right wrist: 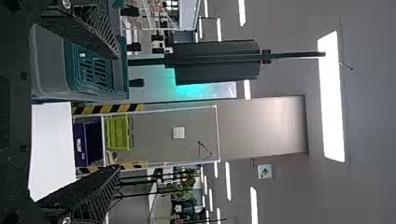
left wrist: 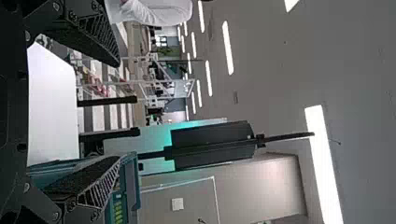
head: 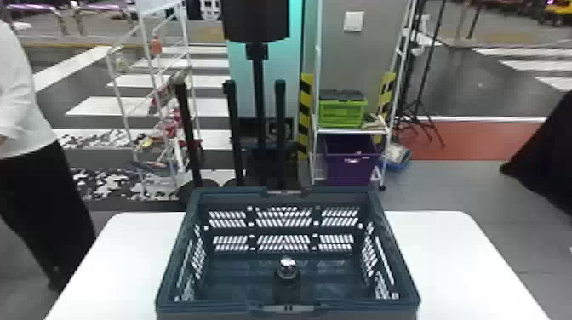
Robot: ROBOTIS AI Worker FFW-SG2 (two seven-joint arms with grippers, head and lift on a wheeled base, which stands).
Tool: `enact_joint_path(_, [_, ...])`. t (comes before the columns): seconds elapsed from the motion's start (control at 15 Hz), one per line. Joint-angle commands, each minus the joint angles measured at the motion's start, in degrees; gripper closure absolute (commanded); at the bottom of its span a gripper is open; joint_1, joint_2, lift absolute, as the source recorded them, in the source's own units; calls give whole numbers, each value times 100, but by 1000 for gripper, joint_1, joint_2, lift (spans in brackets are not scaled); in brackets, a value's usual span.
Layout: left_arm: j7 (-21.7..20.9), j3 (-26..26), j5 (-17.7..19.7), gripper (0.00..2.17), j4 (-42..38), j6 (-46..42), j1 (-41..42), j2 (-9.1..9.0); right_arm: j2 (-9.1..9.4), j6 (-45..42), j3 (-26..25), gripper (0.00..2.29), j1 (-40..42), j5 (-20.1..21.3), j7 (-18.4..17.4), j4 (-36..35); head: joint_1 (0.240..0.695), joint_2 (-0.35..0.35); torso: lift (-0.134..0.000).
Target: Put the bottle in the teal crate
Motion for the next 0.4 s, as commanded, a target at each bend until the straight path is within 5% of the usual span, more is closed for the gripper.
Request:
enact_joint_path(0.0, [2, 0, 0, 191, -12, 0, -3, 23, 9, -113, -24, 49, 85, 0, 0, -3, 499, 0, 0])
enact_joint_path(0.33, [-6, -9, -35, 191, -21, 0, 14, 32, 71, -201, -94, 49, 182, 9, 9, 32, 499, 0, 0])
